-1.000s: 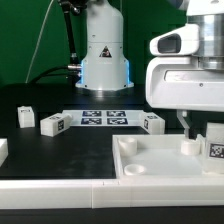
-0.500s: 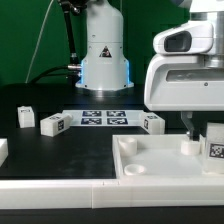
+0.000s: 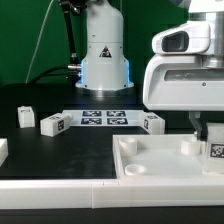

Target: Assemble one leg

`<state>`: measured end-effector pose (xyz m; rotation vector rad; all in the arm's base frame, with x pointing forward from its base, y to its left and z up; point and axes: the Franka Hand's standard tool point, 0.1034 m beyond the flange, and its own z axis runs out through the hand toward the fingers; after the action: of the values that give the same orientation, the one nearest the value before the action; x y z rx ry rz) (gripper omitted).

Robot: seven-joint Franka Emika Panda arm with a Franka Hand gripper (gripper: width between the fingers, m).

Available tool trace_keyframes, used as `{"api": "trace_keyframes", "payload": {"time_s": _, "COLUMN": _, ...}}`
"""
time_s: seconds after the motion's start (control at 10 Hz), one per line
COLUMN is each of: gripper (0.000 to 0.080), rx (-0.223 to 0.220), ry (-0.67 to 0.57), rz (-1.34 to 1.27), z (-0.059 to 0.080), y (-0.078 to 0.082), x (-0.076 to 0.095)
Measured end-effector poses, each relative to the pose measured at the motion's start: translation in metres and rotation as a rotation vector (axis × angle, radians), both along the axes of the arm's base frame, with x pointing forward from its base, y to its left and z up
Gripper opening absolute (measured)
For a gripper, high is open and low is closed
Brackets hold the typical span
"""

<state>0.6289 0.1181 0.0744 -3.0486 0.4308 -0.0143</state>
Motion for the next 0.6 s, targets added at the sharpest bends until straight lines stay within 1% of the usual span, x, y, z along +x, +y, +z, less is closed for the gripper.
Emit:
{"api": "trace_keyframes", "payload": {"time_s": 0.4, "gripper": 0.0292, "rx": 0.015, "ry": 0.028, "rz": -0.449, "z": 0.0011, "y": -0.0034, "x": -0.0002}}
{"api": "trace_keyframes", "payload": {"time_s": 0.5, "gripper": 0.0292, "rx": 0.018, "ry": 0.032, "rz": -0.51, "z": 0.0009, "y": -0.0039, "x": -0.0003}}
{"api": "trace_keyframes", "payload": {"time_s": 0.6, "gripper": 0.0292, "rx": 0.029, "ry": 0.044, "rz": -0.665, "z": -0.0003, "y": -0.0043, "x": -0.0012}}
